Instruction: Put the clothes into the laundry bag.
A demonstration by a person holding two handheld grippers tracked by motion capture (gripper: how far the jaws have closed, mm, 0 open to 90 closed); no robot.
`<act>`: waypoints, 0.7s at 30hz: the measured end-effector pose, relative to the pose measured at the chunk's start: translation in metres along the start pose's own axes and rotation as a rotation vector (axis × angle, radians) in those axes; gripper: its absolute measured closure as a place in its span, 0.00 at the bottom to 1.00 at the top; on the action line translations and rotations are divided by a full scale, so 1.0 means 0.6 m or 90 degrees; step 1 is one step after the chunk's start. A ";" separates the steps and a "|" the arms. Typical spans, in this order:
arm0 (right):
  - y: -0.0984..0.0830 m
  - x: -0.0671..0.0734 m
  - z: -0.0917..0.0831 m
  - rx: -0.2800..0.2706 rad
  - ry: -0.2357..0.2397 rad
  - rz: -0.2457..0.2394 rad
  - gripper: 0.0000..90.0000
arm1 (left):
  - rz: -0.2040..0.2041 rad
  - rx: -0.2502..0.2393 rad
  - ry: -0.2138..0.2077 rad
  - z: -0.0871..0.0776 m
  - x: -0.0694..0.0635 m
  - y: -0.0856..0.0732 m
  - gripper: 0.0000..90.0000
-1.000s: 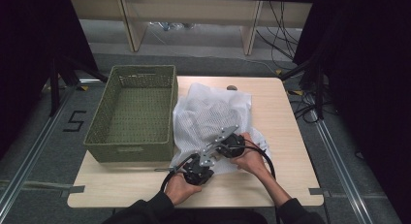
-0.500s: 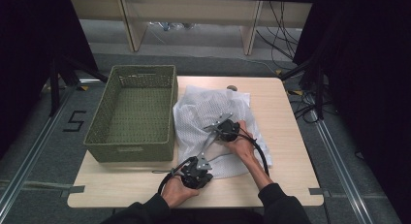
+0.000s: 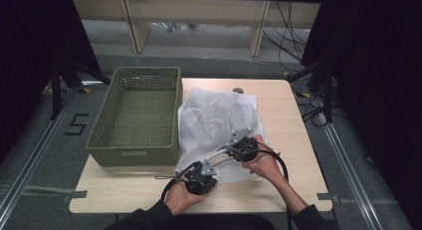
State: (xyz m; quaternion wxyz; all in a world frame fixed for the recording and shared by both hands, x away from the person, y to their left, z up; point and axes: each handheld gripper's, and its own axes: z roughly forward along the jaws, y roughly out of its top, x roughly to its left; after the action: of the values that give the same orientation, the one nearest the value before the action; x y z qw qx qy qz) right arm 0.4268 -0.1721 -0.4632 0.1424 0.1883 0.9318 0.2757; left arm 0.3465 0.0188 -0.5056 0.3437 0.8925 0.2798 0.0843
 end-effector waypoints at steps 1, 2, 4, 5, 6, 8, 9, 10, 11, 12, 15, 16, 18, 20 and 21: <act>-0.008 0.001 0.000 -0.001 0.009 0.007 1.00 | 0.003 0.000 0.002 -0.001 0.000 -0.001 1.00; -0.016 0.002 0.002 0.000 0.020 0.013 1.00 | 0.007 -0.004 0.001 -0.002 0.000 -0.001 1.00; -0.029 0.008 0.009 0.018 0.043 0.008 1.00 | 0.009 -0.001 0.002 -0.004 0.000 -0.003 1.00; -0.031 0.011 0.010 0.022 0.046 0.005 1.00 | 0.001 -0.003 0.001 -0.004 -0.002 -0.004 1.00; -0.032 0.013 0.011 0.022 0.049 0.005 1.00 | 0.010 -0.002 0.004 -0.005 -0.001 -0.005 0.99; -0.032 0.012 0.007 0.012 0.051 0.008 1.00 | 0.008 -0.004 0.000 -0.007 -0.001 -0.007 0.98; -0.032 0.011 0.004 0.008 0.049 0.011 0.99 | -0.009 -0.009 -0.007 -0.006 -0.003 -0.008 0.98; -0.032 0.009 0.001 0.007 0.049 0.012 0.97 | -0.013 -0.015 -0.013 -0.009 -0.003 -0.008 0.96; -0.034 0.009 -0.001 0.009 0.046 0.022 0.95 | -0.014 -0.020 -0.013 -0.012 -0.002 -0.007 0.95; -0.036 0.008 -0.002 0.004 0.044 0.016 0.92 | -0.015 -0.032 -0.016 -0.014 -0.001 -0.007 0.92; -0.043 0.008 -0.010 -0.008 0.033 0.033 0.77 | -0.029 -0.057 -0.031 -0.030 -0.004 -0.005 0.81; -0.045 0.009 -0.014 -0.019 0.024 0.043 0.74 | -0.027 -0.059 -0.034 -0.039 -0.005 -0.004 0.78; -0.047 0.007 -0.026 -0.035 0.024 0.045 0.66 | -0.030 -0.067 -0.028 -0.052 -0.003 -0.007 0.72; -0.050 0.004 -0.042 -0.059 0.012 0.061 0.58 | -0.040 -0.077 -0.032 -0.065 -0.001 -0.012 0.68; -0.053 0.001 -0.050 -0.074 0.002 0.057 0.56 | -0.045 -0.083 -0.033 -0.073 0.001 -0.015 0.65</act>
State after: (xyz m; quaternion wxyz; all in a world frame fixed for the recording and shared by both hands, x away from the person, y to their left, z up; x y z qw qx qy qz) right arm 0.4067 -0.2101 -0.4572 0.1388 0.2210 0.9052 0.3355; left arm 0.3280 0.0493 -0.4790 0.4111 0.8597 0.2959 0.0669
